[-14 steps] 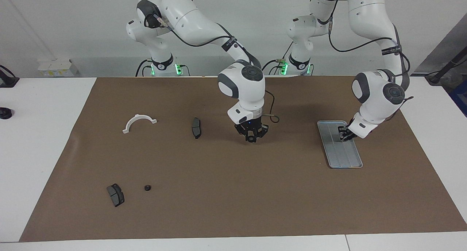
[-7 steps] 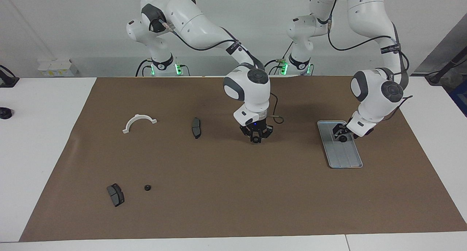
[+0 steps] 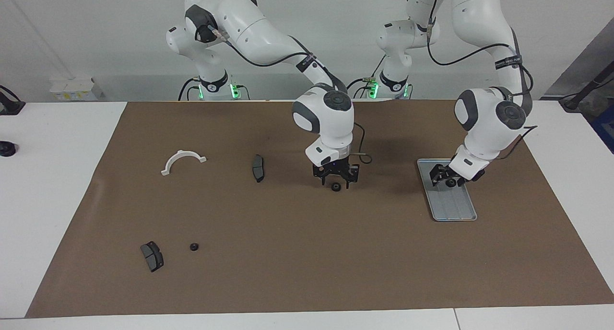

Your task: Pick bearing gear from pile to tray

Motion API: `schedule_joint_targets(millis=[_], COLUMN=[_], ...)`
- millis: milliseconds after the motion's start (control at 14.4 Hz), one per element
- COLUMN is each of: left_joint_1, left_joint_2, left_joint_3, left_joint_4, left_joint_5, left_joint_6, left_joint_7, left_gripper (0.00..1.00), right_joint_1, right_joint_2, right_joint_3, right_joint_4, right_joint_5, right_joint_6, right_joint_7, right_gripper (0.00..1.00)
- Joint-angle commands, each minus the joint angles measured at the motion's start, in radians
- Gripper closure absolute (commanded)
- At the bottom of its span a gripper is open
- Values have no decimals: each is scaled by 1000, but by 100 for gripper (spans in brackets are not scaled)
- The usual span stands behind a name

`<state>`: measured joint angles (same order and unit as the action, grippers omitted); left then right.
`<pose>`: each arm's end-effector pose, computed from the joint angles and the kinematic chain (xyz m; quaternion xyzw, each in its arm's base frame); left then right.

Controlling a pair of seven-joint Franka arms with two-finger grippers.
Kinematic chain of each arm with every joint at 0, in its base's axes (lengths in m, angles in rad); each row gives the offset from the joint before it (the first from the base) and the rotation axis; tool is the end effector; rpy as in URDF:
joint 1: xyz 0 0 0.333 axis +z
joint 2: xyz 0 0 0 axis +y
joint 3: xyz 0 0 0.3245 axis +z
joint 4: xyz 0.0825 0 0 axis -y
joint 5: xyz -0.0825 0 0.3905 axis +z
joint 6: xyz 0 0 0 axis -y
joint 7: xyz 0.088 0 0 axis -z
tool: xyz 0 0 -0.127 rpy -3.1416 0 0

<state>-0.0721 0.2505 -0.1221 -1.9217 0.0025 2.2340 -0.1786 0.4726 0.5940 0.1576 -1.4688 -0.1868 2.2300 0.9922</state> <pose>0.6135 -0.1175 0.3538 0.9994 -0.0062 0.0287 0.0197 0.6156 0.4133 0.3376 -0.9847 0.1462 -0.0864 0.0389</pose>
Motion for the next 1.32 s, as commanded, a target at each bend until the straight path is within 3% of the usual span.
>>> schedule_joint_targets(millis=[0, 277, 554, 901, 1247], left_joint_1=[-141, -302, -382, -402, -422], left_joint_2=[15, 45, 73, 116, 135], left_joint_3=[16, 19, 21, 21, 21], left_joint_4=[-2, -2, -14, -26, -30], left_joint_5=[-9, 1, 17, 24, 60], left_joint_6=[96, 125, 139, 216, 231], left_joint_7=[-148, -248, -312, -334, -334], left_gripper=[15, 21, 22, 30, 34], right_joint_1=[-107, -262, -440, -531, -540], right_joint_2=[-132, -213, -197, -73, 84], right_joint_3=[16, 16, 19, 17, 19], right_joint_4=[-111, -166, -151, -52, 74], right_joint_5=[-6, 39, 59, 109, 99], right_joint_6=[-21, -50, -63, -21, -10], right_joint_7=[-114, -373, -681, -872, -885], right_gripper=[0, 0, 0, 0, 0])
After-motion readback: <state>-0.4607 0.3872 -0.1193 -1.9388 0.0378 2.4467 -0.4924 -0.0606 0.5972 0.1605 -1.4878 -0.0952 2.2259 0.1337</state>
